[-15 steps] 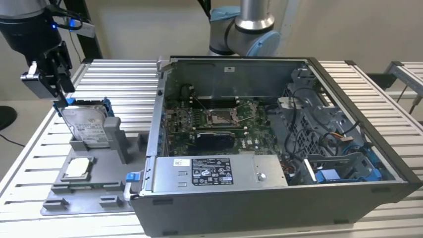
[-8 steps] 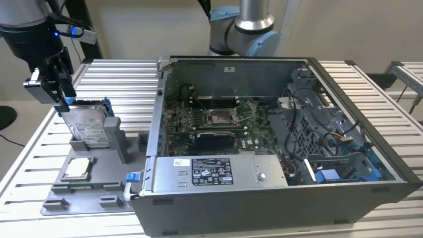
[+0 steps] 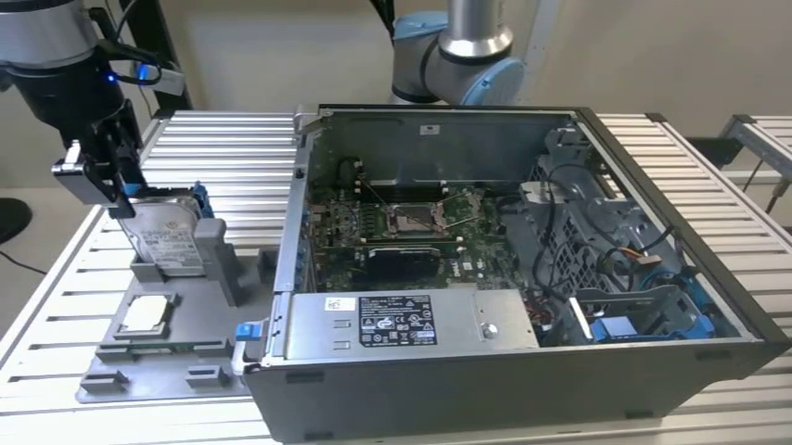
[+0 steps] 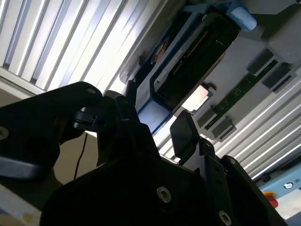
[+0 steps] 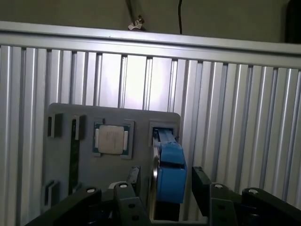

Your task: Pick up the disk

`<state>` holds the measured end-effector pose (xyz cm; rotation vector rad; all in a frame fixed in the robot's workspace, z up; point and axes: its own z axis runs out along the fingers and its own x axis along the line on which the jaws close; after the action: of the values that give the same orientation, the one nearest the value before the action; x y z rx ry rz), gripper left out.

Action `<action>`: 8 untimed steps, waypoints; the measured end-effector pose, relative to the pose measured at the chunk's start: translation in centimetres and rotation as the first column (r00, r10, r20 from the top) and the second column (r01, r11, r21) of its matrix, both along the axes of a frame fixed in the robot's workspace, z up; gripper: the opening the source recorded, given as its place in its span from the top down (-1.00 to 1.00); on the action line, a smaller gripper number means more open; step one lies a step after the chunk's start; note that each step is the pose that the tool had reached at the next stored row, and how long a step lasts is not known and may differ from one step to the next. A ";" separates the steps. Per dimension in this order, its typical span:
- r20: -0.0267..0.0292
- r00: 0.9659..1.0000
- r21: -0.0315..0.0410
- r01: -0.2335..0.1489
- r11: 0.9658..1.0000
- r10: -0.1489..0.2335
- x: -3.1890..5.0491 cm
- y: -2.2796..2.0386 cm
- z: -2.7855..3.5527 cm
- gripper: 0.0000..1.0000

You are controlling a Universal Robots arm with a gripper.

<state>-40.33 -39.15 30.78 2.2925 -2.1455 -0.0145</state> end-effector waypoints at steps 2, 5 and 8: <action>0.002 1.000 0.000 0.000 1.000 0.000 0.00 0.00 -0.37 -1.00; 0.003 1.000 0.000 0.000 1.000 0.000 0.00 0.00 -0.92 -1.00; 0.005 1.000 0.000 0.000 1.000 0.000 0.00 0.00 -1.46 -1.00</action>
<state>-40.34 -39.15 29.32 2.2945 -2.1481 -0.0092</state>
